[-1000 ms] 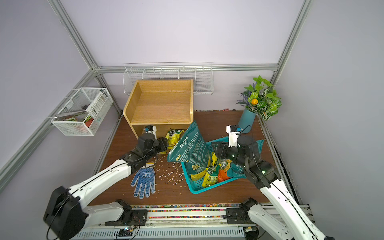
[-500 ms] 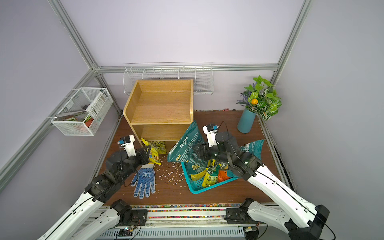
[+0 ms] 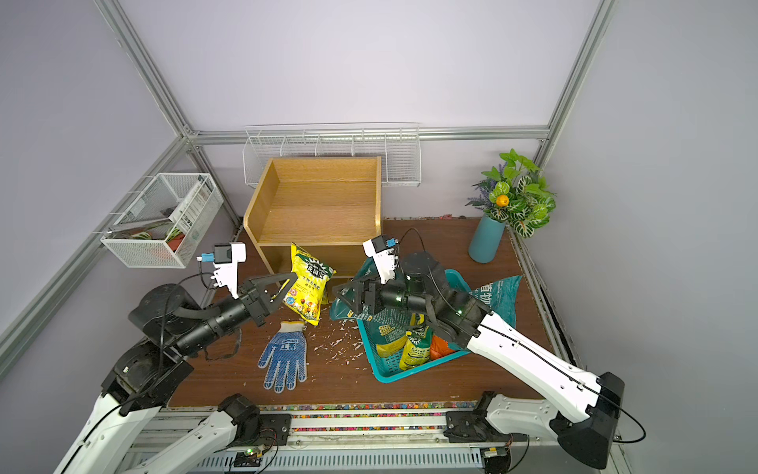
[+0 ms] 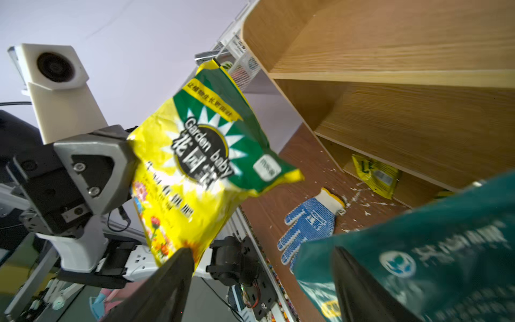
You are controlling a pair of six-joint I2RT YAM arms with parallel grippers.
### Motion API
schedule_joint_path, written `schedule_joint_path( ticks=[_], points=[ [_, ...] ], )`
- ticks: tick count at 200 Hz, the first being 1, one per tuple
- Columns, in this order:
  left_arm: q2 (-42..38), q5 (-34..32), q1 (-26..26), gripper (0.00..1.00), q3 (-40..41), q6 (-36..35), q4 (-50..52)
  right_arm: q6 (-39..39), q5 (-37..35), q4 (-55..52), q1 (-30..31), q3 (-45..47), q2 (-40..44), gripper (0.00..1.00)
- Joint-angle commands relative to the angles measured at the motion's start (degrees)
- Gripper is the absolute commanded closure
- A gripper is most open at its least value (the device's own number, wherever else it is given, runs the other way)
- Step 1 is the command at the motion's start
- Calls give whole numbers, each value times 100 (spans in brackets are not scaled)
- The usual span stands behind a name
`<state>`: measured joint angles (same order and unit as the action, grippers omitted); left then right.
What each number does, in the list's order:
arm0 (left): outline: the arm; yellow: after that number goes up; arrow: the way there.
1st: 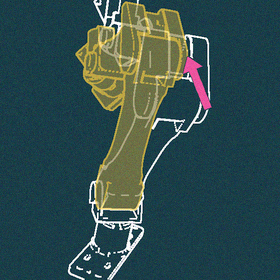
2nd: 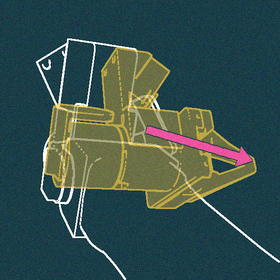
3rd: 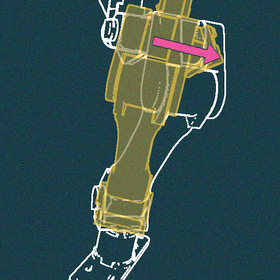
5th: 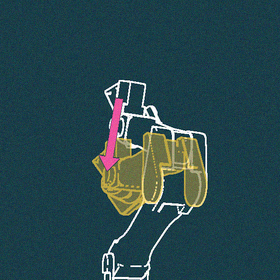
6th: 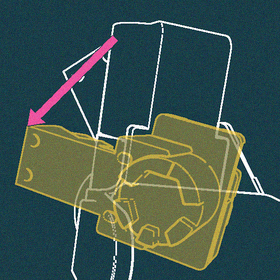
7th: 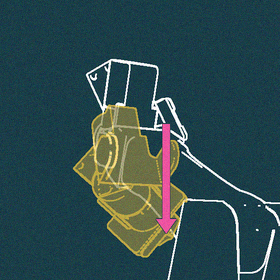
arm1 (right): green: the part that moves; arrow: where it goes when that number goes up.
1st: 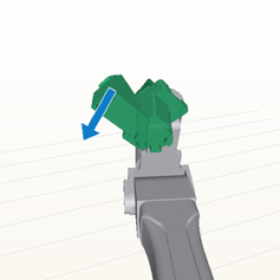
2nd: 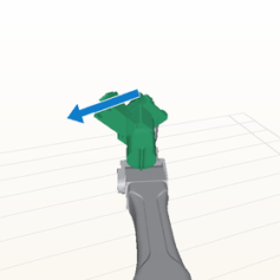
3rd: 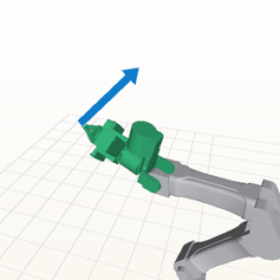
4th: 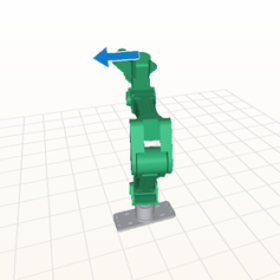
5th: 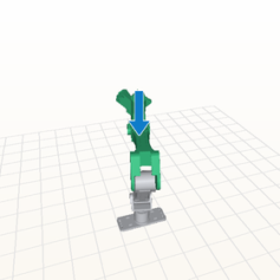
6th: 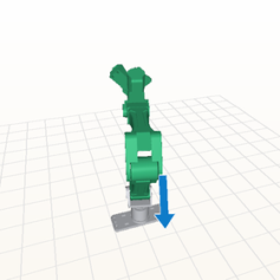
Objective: Take down the fertilizer bag from the shelf
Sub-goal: Place the fertilizer bag in the storage box.
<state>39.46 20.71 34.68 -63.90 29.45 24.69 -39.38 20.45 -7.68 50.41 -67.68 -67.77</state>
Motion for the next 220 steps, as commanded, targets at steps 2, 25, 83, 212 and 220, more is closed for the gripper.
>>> schedule_joint_path(
  ticks=[2,25,83,212,220],
  points=[
    [-117,592,-5,100,-26,61,-766,-141,493,1240,30,-19,97,13],
    [-137,678,-4,100,164,492,-1650,-244,618,1871,10,123,140,6],
    [87,1134,-5,100,371,1343,-2885,-1556,1347,4004,-324,713,-283,5],
    [-19,452,-5,48,868,1462,-2785,-2035,1677,4619,-365,704,-334,100],
    [-81,165,-4,19,874,1418,-2636,-1634,1584,3935,-402,690,-106,100]
  ],
)
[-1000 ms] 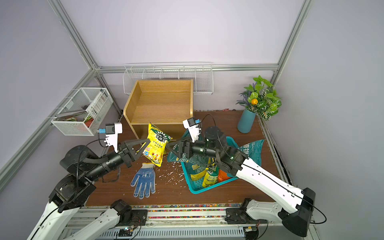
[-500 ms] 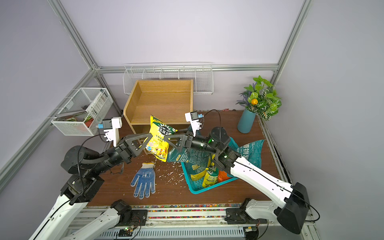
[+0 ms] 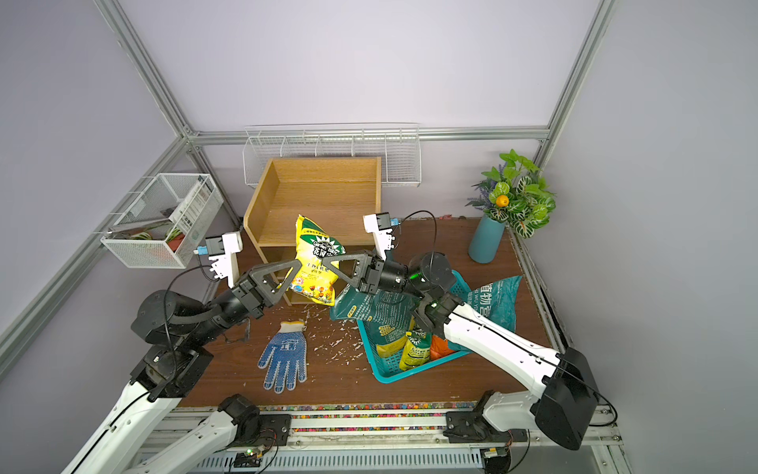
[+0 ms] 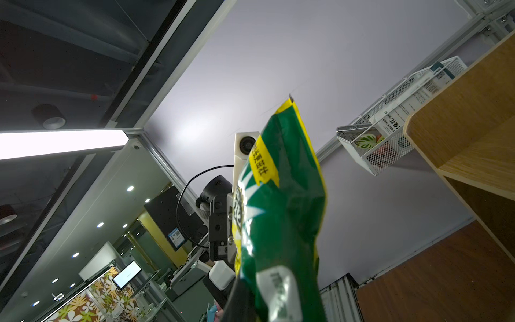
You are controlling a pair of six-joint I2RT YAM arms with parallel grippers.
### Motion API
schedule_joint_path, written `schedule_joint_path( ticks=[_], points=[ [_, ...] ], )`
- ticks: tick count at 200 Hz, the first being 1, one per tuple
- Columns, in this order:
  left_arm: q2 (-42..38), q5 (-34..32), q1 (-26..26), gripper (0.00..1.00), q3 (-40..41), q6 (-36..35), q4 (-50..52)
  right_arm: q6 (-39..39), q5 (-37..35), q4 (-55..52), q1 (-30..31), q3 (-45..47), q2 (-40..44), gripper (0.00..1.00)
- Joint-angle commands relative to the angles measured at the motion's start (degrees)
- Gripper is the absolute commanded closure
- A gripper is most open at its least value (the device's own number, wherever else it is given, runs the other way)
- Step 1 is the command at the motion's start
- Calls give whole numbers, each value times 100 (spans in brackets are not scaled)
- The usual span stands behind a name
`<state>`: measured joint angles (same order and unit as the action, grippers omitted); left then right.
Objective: Take down the fertilizer bag from the shelf
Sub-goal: Place the fertilizer bag in the storage box.
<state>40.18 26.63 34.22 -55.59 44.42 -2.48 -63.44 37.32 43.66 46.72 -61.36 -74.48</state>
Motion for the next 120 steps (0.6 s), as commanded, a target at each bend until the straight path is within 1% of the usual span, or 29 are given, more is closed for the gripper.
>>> schedule_joint_path(
  ticks=[1,2,3,6,17,26,27,29,32,39,40,42,44,45,56,70,85,98,120],
  points=[
    [-161,-473,41,13,46,-86,107,825,-125,-1302,-36,52,600,100],
    [-169,-522,41,7,47,-93,138,877,-144,-1406,-38,49,618,100],
    [-178,-573,41,3,48,-101,176,934,-171,-1519,-43,43,662,100],
    [-208,-697,41,0,48,-119,269,1096,-256,-1841,-62,19,769,100],
    [-320,-1354,43,0,64,-226,693,1903,-845,-3507,-101,-147,1191,100],
    [-393,-1829,41,0,108,-299,1023,2525,-1719,-5034,-110,-404,1469,100],
    [-400,-1873,41,0,118,-301,1053,2525,-1719,-5034,-110,-404,1469,100],
    [-418,-1960,41,0,130,-311,1104,2687,-2050,-5517,-110,-496,1538,100],
    [-442,-2073,41,0,167,-322,1180,2782,-2204,-5823,-110,-562,1582,100],
    [-488,-2251,42,0,275,-347,1277,3061,-3080,-6881,-115,-756,1717,100],
    [-491,-2268,41,0,289,-352,1294,3061,-3080,-6881,-115,-756,1717,100],
    [-500,-2301,41,0,322,-352,1312,3123,-3433,-7219,-111,-803,1760,100],
    [-502,-2333,41,0,350,-348,1334,3138,-3534,-7322,-111,-822,1778,100],
    [-502,-2344,41,0,362,-347,1345,3172,-3722,-7526,-117,-842,1805,100],
    [-495,-2391,46,0,512,-321,1428,3270,-4473,-8372,-134,-903,1932,100],
    [-398,-2291,43,0,640,-248,1510,3226,-5166,-9275,-195,-874,2016,100],
    [-258,-2113,50,0,738,-178,1527,3111,-5521,-9825,-248,-731,2067,100],
    [-124,-1962,50,0,772,-153,1501,2956,-5685,-9970,-278,-565,2092,100],
    [40,-1808,58,0,761,-149,1439,2872,-5753,-9805,-346,-386,1990,100]
  ],
)
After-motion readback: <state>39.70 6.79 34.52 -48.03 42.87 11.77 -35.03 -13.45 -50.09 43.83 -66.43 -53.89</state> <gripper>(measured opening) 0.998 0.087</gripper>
